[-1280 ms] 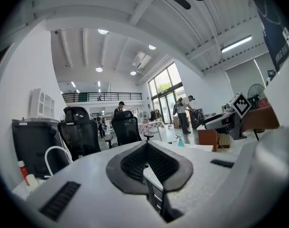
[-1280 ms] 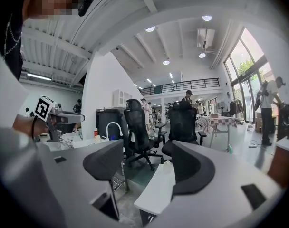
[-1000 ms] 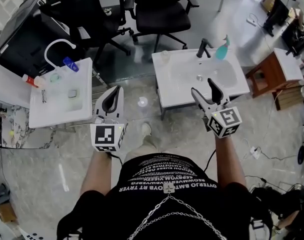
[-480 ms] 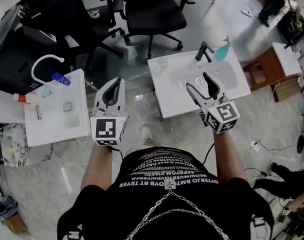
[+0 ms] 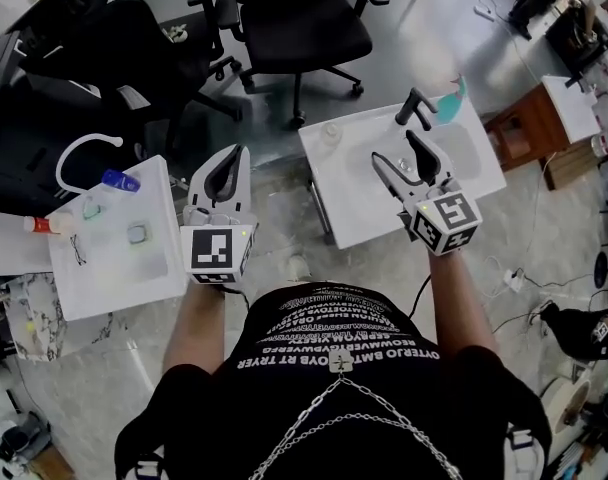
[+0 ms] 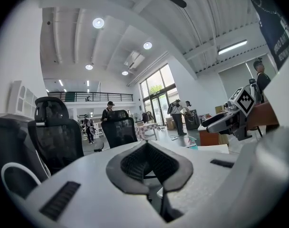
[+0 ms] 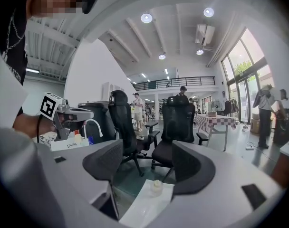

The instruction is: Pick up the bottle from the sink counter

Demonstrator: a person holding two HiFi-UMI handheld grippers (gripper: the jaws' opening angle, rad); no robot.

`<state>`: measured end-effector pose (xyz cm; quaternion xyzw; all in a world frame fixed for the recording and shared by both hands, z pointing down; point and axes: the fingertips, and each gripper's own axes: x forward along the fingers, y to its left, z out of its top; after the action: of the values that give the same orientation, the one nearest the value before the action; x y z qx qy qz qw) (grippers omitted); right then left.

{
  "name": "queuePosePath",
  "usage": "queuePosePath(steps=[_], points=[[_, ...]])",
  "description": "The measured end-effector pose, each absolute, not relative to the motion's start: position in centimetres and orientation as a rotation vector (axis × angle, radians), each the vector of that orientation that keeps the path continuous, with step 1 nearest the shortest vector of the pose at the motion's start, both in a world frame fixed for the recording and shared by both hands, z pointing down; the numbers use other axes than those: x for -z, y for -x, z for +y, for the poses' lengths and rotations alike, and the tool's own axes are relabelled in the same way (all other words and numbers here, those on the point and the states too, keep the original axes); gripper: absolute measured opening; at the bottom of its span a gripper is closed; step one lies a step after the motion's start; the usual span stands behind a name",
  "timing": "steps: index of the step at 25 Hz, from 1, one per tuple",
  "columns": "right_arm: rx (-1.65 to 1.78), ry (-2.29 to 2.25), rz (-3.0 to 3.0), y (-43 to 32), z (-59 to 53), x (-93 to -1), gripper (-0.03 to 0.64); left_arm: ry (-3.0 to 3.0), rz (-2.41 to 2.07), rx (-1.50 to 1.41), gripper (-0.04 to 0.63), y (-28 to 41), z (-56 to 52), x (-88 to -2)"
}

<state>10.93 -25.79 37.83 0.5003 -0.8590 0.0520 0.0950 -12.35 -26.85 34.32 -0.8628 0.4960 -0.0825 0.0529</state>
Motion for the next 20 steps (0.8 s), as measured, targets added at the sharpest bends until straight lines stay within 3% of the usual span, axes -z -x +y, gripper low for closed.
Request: queuePosePath(steps=[10,20], points=[[-0.07,-1.513,-2.464,-7.7,-27.5,-37.6,0.301,2.685,1.407,0.182,0.006,13.5,-30.8,-34.6],[-0.185,-1.498,-2.413,-9.9,-27.2,-42.5,0.307,2.742,1.342,0.183,0.005,10.5,-31.0,-35.9]])
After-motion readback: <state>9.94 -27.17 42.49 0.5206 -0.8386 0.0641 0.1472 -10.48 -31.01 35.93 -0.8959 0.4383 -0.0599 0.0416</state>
